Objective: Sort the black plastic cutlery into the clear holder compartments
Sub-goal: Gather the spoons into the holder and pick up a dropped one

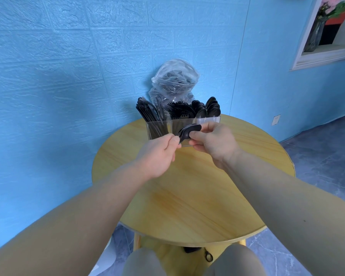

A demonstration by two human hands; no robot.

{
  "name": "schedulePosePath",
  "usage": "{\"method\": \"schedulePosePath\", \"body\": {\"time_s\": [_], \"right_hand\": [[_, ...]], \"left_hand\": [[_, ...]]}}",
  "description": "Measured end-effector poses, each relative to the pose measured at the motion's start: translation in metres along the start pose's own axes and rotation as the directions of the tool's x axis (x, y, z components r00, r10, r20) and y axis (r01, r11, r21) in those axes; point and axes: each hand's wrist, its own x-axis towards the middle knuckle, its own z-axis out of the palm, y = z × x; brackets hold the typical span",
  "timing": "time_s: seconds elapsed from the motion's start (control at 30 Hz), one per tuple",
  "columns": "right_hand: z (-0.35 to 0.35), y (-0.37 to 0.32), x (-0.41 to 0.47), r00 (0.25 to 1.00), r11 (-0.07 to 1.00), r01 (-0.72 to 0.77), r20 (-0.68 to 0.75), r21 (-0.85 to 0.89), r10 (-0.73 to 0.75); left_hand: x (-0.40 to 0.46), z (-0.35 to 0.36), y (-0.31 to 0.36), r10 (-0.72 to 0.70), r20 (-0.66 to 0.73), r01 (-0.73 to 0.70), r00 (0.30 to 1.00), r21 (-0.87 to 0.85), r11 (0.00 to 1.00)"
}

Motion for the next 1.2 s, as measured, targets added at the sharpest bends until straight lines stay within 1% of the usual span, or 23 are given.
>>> {"method": "schedulePosePath", "body": {"time_s": [0.07, 0.1, 0.13, 0.2, 0.27, 0.37, 0.43, 0.53, 0.6, 0.8, 0.93, 1.07, 1.2], "right_hand": [[0.0, 0.002, 0.001, 0.999, 0.998, 0.023, -0.033, -0.05, -0.025], [0.0, 0.003, 0.002, 0.997, 0.993, 0.051, -0.053, -0.11, -0.057], [-0.001, 0.003, 0.002, 0.992, 0.978, 0.096, -0.066, -0.185, -0.11], [-0.002, 0.004, 0.003, 0.968, 0.922, 0.22, -0.044, -0.319, -0.246], [-0.003, 0.006, 0.003, 0.943, 0.878, 0.305, -0.016, -0.368, -0.333], [-0.005, 0.009, 0.004, 0.912, 0.832, 0.356, -0.035, -0.426, -0.408], [-0.006, 0.011, 0.005, 0.891, 0.767, 0.377, -0.022, -0.519, -0.453], [-0.007, 0.01, 0.005, 0.822, 0.587, 0.41, 0.004, -0.698, -0.569], [-0.007, 0.007, 0.004, 0.794, 0.527, 0.413, 0.011, -0.743, -0.607], [-0.009, 0.004, 0.008, 0.768, 0.493, 0.413, 0.002, -0.766, -0.64], [-0.011, 0.003, 0.011, 0.786, 0.462, 0.394, 0.03, -0.794, -0.618], [-0.012, -0.002, 0.009, 0.834, 0.552, 0.355, -0.011, -0.755, -0.552], [-0.014, -0.001, 0.008, 0.86, 0.617, 0.328, -0.044, -0.715, -0.508]], "left_hand": [[0.0, -0.001, 0.003, 0.035, 0.031, -0.036, 0.999, 0.058, 0.998], [0.001, -0.002, 0.004, 0.049, 0.048, -0.053, 0.998, 0.094, 0.994], [0.001, -0.003, 0.004, 0.055, 0.061, -0.062, 0.997, 0.118, 0.991], [0.004, -0.004, 0.002, 0.065, 0.066, -0.073, 0.996, 0.128, 0.989], [0.006, -0.005, -0.001, 0.067, 0.054, -0.074, 0.996, 0.146, 0.986], [0.007, -0.006, -0.001, 0.052, 0.029, -0.057, 0.998, 0.215, 0.975], [0.007, -0.006, 0.003, 0.05, 0.011, -0.051, 0.999, 0.28, 0.959], [0.005, -0.005, 0.008, 0.065, -0.005, -0.059, 0.998, 0.354, 0.933], [0.006, -0.004, 0.008, 0.062, -0.005, -0.056, 0.998, 0.354, 0.934], [0.009, -0.004, 0.008, 0.056, -0.016, -0.046, 0.998, 0.356, 0.933], [0.011, -0.004, 0.008, 0.044, 0.003, -0.042, 0.999, 0.32, 0.946], [0.011, -0.004, 0.007, 0.064, 0.042, -0.073, 0.997, 0.301, 0.951], [0.01, -0.004, 0.007, 0.087, 0.057, -0.101, 0.995, 0.312, 0.945]]}}
